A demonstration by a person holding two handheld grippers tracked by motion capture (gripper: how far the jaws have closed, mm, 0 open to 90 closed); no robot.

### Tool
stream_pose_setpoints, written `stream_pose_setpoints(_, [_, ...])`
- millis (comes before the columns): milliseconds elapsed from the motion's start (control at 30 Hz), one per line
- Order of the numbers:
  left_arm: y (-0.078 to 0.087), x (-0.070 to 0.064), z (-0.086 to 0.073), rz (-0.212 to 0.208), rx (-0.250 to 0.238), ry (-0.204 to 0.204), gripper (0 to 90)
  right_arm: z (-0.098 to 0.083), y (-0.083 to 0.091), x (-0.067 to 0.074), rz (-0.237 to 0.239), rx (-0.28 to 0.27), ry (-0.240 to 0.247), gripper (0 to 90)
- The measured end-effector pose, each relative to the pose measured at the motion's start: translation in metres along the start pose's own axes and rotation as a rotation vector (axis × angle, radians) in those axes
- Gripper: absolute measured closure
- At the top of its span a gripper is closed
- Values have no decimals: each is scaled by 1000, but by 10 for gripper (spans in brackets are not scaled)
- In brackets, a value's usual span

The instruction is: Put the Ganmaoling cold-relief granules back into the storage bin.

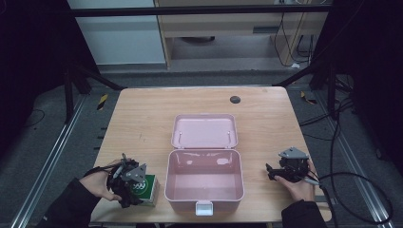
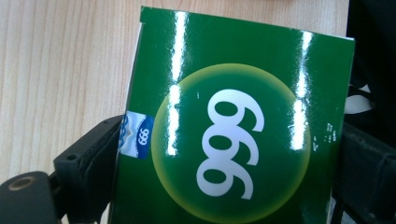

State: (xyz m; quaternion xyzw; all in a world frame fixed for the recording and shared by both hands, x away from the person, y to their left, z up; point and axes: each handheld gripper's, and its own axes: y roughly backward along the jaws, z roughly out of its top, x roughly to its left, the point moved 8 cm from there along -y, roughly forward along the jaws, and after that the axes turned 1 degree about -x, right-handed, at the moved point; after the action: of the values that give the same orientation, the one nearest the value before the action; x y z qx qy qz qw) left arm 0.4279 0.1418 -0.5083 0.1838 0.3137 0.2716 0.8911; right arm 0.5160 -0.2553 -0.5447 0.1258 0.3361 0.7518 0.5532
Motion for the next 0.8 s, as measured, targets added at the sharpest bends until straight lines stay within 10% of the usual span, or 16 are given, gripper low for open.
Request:
stream_pose_setpoints(400, [-6, -2, 0, 0, -6, 56, 119, 0, -1, 0, 1, 6, 1, 31])
stream_pose_setpoints(800, [7, -4, 3, -5, 51, 18, 139, -1, -1, 0, 2, 7, 5, 32])
